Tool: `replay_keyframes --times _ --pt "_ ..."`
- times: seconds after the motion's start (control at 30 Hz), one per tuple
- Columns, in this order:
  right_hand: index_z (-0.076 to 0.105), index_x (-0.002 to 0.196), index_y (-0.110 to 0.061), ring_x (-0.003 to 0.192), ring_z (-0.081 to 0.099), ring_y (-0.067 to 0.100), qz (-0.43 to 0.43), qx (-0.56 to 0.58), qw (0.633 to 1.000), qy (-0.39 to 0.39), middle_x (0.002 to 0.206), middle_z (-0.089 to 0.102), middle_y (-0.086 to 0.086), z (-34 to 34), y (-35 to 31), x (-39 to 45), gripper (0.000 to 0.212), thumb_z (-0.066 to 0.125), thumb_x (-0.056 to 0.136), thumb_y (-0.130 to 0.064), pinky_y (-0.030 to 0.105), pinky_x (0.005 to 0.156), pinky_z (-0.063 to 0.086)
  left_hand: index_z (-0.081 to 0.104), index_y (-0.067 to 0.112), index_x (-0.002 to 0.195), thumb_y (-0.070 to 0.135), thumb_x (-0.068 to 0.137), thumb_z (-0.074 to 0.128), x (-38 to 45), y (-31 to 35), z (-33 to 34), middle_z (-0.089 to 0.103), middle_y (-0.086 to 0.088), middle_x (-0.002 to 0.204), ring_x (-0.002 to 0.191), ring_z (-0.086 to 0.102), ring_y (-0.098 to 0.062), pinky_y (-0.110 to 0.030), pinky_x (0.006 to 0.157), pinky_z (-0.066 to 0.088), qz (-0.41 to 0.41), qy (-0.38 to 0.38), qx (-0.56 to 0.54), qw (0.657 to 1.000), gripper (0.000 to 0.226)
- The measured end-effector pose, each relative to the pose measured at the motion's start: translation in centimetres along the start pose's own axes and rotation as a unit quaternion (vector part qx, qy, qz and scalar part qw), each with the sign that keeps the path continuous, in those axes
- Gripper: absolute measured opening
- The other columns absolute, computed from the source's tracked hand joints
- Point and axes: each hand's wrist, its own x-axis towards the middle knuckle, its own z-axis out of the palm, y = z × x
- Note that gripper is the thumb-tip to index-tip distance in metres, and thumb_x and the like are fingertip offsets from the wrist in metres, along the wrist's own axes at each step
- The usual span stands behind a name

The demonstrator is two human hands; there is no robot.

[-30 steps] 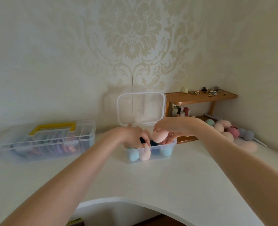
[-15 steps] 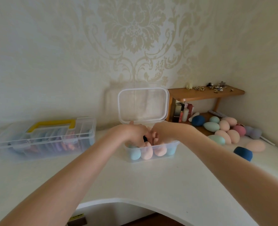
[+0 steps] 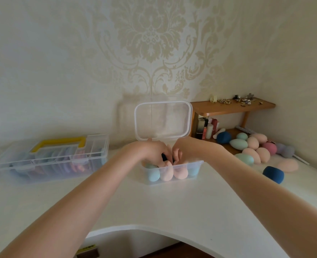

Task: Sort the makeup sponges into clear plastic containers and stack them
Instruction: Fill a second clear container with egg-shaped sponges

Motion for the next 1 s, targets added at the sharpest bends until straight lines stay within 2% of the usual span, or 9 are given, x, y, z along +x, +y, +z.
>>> replay_keyframes --times 0.13,0.23,0.3,0.37,0.47,0.63,0.8,0.9,1.0 --pt "0.071 0.093 -0.017 0.093 0.063 0.014 0.005 0.039 0.999 0.025 0.098 0.071 -0.002 -1.7 0.7 -1.3 0.019 0.070 0.080 -0.031 0.022 0.083 0.048 0.058 0.026 0.114 0.029 0.083 0.063 -0.4 -0.3 -1.2 0.055 0.010 0.100 0.100 0.055 -0.016 -0.030 0.090 0.045 -0.006 0.005 -0.080 0.997 0.032" --pt "0.068 0.081 -0.019 0.082 0.061 0.010 0.036 0.069 0.984 0.159 0.081 0.066 -0.007 -3.7 3.6 -2.4 0.003 0.065 0.082 -0.020 0.016 0.071 0.045 0.064 0.027 0.102 0.021 0.085 0.059 0.0 0.2 -1.6 0.059 0.011 0.090 0.093 0.060 -0.016 -0.031 0.081 0.050 0.007 0.078 -0.174 0.982 0.018" --pt "0.064 0.085 -0.010 0.090 0.062 0.021 0.122 -0.021 0.969 0.214 0.083 0.061 0.001 -4.0 6.8 -2.8 0.010 0.055 0.087 -0.013 0.025 0.075 0.048 0.068 0.025 0.095 0.014 0.086 0.054 0.3 0.9 -1.2 0.063 0.011 0.089 0.094 0.062 -0.015 -0.034 0.084 0.052 0.024 0.088 -0.209 0.974 0.019" --pt "0.059 0.099 -0.004 0.094 0.060 0.026 0.215 -0.104 0.957 0.166 0.092 0.055 0.006 -2.7 9.9 -3.4 0.016 0.049 0.090 -0.012 0.033 0.080 0.048 0.068 0.024 0.095 0.010 0.087 0.053 0.8 1.2 -0.5 0.065 0.007 0.095 0.098 0.062 -0.015 -0.036 0.089 0.051 0.035 0.076 -0.205 0.975 0.021" --pt "0.052 0.121 -0.020 0.105 0.047 0.026 0.300 -0.161 0.938 0.062 0.113 0.046 0.006 1.5 13.4 -4.1 0.035 0.051 0.087 -0.010 0.037 0.090 0.048 0.066 0.027 0.093 0.013 0.085 0.056 1.4 1.7 0.3 0.063 0.009 0.091 0.091 0.062 -0.017 -0.040 0.087 0.053 0.040 0.057 -0.193 0.979 0.018" --pt "0.047 0.128 -0.022 0.117 0.046 0.033 0.278 -0.202 0.930 0.132 0.128 0.046 0.010 2.8 15.3 -3.4 0.038 0.045 0.091 -0.014 0.043 0.094 0.046 0.065 0.027 0.088 0.016 0.084 0.059 1.3 1.9 0.5 0.061 0.015 0.085 0.096 0.065 -0.020 -0.043 0.086 0.055 0.042 0.080 -0.197 0.976 0.013" --pt "0.058 0.111 -0.013 0.096 0.060 0.021 0.078 0.151 0.959 0.225 0.106 0.060 0.004 -3.1 8.2 -5.0 0.028 0.064 0.083 -0.010 0.027 0.083 0.047 0.068 0.022 0.093 0.015 0.084 0.058 0.9 1.5 0.1 0.066 0.009 0.098 0.103 0.062 -0.014 -0.031 0.091 0.049 0.045 0.081 -0.191 0.977 0.015" --pt "0.060 0.103 -0.008 0.088 0.067 0.015 -0.016 0.376 0.922 0.093 0.099 0.067 0.004 -4.6 4.7 -5.4 0.018 0.062 0.085 -0.002 0.018 0.077 0.056 0.068 0.026 0.097 0.017 0.085 0.055 0.5 1.5 0.1 0.065 0.008 0.102 0.102 0.061 -0.011 -0.025 0.088 0.047 0.039 0.060 -0.183 0.980 0.020" --pt "0.055 0.117 0.000 0.100 0.069 0.023 -0.003 0.367 0.928 -0.062 0.113 0.067 0.015 -4.7 3.5 -3.5 0.027 0.057 0.090 -0.004 0.025 0.086 0.057 0.064 0.027 0.107 0.022 0.090 0.049 0.4 1.5 0.5 0.062 0.012 0.115 0.106 0.056 -0.007 -0.017 0.083 0.042 0.036 0.053 -0.153 0.986 0.024"
